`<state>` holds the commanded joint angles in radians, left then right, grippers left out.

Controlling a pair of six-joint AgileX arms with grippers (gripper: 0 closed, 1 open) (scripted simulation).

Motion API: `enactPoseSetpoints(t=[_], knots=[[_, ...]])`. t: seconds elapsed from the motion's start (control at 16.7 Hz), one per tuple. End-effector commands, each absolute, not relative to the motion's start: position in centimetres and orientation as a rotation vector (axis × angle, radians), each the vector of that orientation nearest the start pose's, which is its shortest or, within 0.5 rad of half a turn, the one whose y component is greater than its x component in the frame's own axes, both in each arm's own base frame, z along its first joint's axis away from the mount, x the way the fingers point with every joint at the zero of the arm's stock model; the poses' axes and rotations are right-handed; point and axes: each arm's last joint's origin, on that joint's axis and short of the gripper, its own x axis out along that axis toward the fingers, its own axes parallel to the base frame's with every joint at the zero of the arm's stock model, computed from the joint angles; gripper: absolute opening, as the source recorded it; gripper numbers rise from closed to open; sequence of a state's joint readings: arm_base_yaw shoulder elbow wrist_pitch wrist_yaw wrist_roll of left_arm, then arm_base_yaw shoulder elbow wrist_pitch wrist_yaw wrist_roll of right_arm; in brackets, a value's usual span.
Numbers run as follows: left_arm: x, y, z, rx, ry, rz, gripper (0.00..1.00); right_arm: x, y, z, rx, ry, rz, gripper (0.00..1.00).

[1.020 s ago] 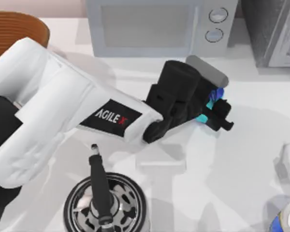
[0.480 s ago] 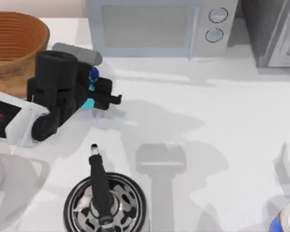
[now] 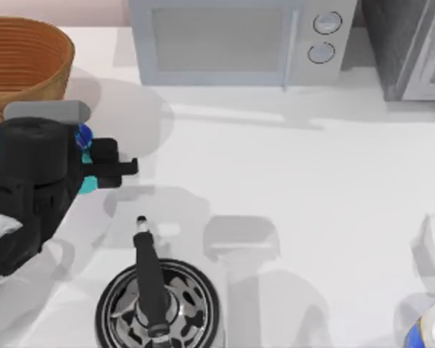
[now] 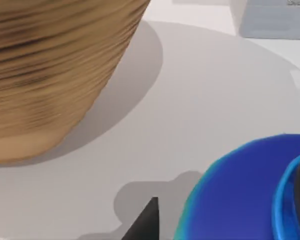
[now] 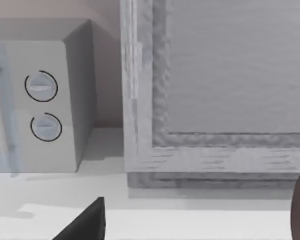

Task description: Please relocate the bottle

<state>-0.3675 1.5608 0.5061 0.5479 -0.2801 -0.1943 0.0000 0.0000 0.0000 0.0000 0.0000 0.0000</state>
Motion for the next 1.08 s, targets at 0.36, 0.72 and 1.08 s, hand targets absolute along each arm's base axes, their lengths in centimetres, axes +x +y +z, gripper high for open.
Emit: enactPoseSetpoints(t=[0.36,0.72,1.08], knots=[[27.3,-9.4,12.9,-0.043,0.479,-0.032,0.0,10.6,-0.1,16.0,0.0,0.0,0.0,1.0],[29.8,-9.6,8.9,-0.032,0.517,-0.024,0.0,10.6,-0.1,16.0,0.0,0.0,0.0,1.0],[30.8,-9.6,8.3,-0.04,0.489,-0.027,0.0,10.6,-0.1,16.0,0.0,0.0,0.0,1.0]])
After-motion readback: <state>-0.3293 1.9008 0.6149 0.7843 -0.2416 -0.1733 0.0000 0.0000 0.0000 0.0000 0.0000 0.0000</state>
